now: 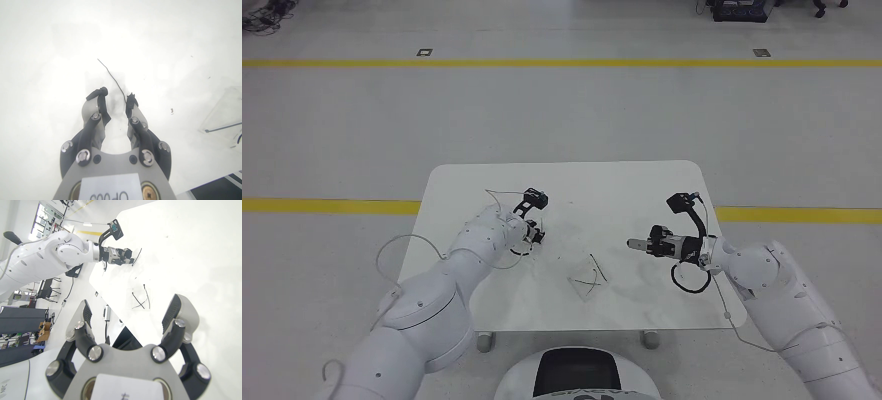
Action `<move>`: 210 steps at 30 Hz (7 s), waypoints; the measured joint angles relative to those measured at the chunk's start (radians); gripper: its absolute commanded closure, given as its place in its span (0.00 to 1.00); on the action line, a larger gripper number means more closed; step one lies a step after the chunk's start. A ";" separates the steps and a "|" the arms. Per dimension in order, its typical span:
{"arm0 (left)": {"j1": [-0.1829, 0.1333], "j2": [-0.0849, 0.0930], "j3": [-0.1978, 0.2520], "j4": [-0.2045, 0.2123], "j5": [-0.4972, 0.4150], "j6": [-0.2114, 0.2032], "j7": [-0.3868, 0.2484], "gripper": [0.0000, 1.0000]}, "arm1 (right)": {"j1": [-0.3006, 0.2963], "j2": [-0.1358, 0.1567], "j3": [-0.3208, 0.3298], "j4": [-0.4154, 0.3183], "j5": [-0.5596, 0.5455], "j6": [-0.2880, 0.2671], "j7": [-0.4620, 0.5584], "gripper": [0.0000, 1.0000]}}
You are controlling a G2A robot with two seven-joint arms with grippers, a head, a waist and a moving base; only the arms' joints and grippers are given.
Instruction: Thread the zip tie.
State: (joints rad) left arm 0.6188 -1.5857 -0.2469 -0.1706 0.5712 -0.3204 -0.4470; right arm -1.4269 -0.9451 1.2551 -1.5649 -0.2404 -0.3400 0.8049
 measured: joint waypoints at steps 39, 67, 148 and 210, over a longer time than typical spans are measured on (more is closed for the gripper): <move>0.012 -0.014 0.003 -0.024 -0.042 0.052 -0.079 0.75 | 0.000 0.000 0.000 0.000 0.000 0.000 0.000 0.00; 0.008 -0.028 0.015 -0.010 -0.043 0.092 -0.104 0.96 | 0.000 0.000 0.000 0.000 0.000 0.000 0.000 0.00; 0.057 0.242 0.029 -0.351 -0.140 -0.020 0.050 1.00 | 0.000 0.000 0.000 0.000 0.000 0.000 0.000 0.00; 0.188 0.547 -0.144 -0.803 -0.600 -0.020 -0.245 1.00 | 0.000 0.000 0.000 0.000 0.000 0.000 0.000 0.00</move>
State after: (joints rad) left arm 0.8068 -1.0383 -0.3912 -0.9734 -0.0284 -0.3400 -0.6918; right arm -1.4269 -0.9451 1.2551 -1.5649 -0.2404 -0.3400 0.8049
